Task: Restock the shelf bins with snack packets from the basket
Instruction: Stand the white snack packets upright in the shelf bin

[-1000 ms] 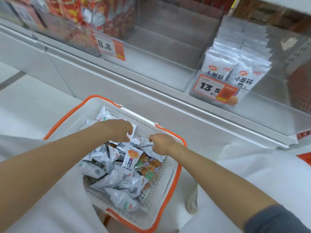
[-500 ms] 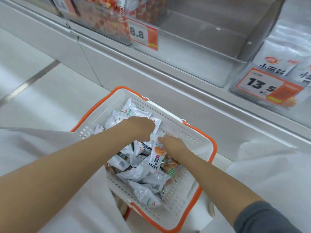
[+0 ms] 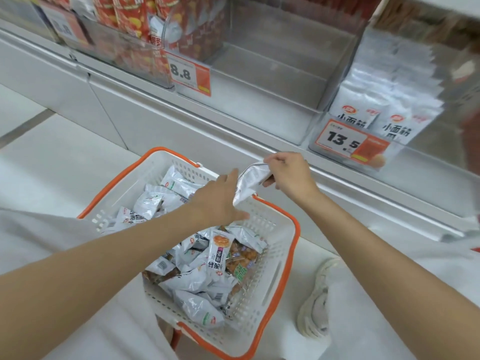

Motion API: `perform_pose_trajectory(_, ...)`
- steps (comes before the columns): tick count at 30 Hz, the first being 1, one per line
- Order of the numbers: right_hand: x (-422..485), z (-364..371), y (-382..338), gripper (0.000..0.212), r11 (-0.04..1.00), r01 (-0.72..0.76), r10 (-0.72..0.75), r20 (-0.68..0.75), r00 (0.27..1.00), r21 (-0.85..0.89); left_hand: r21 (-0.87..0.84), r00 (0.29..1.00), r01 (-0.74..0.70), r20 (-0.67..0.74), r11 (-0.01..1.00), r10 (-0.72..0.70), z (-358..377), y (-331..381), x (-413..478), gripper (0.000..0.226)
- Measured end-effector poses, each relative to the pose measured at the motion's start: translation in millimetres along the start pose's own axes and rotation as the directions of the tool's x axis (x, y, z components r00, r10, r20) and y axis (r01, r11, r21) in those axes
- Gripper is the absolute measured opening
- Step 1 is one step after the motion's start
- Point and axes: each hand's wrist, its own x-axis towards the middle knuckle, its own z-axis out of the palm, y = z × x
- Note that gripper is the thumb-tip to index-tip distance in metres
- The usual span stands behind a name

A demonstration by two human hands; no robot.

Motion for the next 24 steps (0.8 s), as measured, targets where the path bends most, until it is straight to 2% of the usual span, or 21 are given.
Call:
perform_pose_trajectory(2,-11.6,-22.1,-3.7,0.032,0.994,0.068,-0.066,0.023,0.998,-0.087,-0.152,0.995,-0.075,-0.082,0.986,0.064,-2.1,10.5,0.9,0.054)
perform_pose_trajectory(3,-15.3,-32.1,-3.3,0.039,0.972,0.137,-0.137,0.012,0.990,-0.190,-0.274,0.996,-0.091,-0.048,0.957,0.081,-5.9,15.2,1.7,0.041)
perform_pose_trajectory(5,-21.0,-48.8,-3.7,0.047,0.895,0.261,-0.301,-0.057,0.952,-0.361,-0.550,0.981,-0.048,0.133,0.834,0.144,-14.3,24.6,1.8,0.031)
perform_pose_trajectory(6,-22.7,-55.3,-4.7,0.049,0.867,0.325,-0.382,-0.085,0.920,-0.379,-0.652,0.957,-0.005,0.216,0.759,0.192,-18.4,30.4,0.0,0.031)
perform_pose_trajectory(8,-23.7,-62.0,-5.9,0.055,0.830,0.425,-0.492,-0.116,0.863,-0.361,-0.752,0.919,0.036,0.284,0.658,0.273,-23.6,41.8,-4.7,0.032)
perform_pose_trajectory(11,-24.1,-65.7,-7.2,0.059,0.818,0.445,-0.536,-0.202,0.820,-0.365,-0.788,0.896,0.026,0.291,0.615,0.335,-26.2,53.5,-10.3,0.032)
perform_pose_trajectory(15,-20.5,-83.8,-12.5,0.065,0.863,0.348,-0.469,-0.326,0.821,-0.365,-0.823,0.845,0.078,0.354,0.562,0.401,-33.2,66.6,-12.5,0.031)
perform_pose_trajectory(18,-19.9,-97.2,-17.9,0.064,0.875,0.375,-0.475,-0.393,0.788,-0.306,-0.860,0.830,0.094,0.346,0.502,0.438,-40.7,75.2,-9.9,0.027)
perform_pose_trajectory(20,-20.0,-101.2,-20.8,0.063,0.876,0.381,-0.475,-0.402,0.783,-0.295,-0.869,0.828,0.099,0.342,0.485,0.444,-43.0,77.5,-8.0,0.033)
perform_pose_trajectory(22,-20.8,-104.5,-23.9,0.064,0.893,0.363,-0.441,-0.359,0.823,-0.268,-0.864,0.826,0.086,0.340,0.496,0.450,-43.3,77.7,-6.6,0.037)
perform_pose_trajectory(24,-23.5,-110.8,-27.5,0.066,0.939,0.316,-0.342,-0.269,0.900,-0.138,-0.865,0.827,0.076,0.333,0.496,0.454,-42.7,76.5,-5.6,0.040)
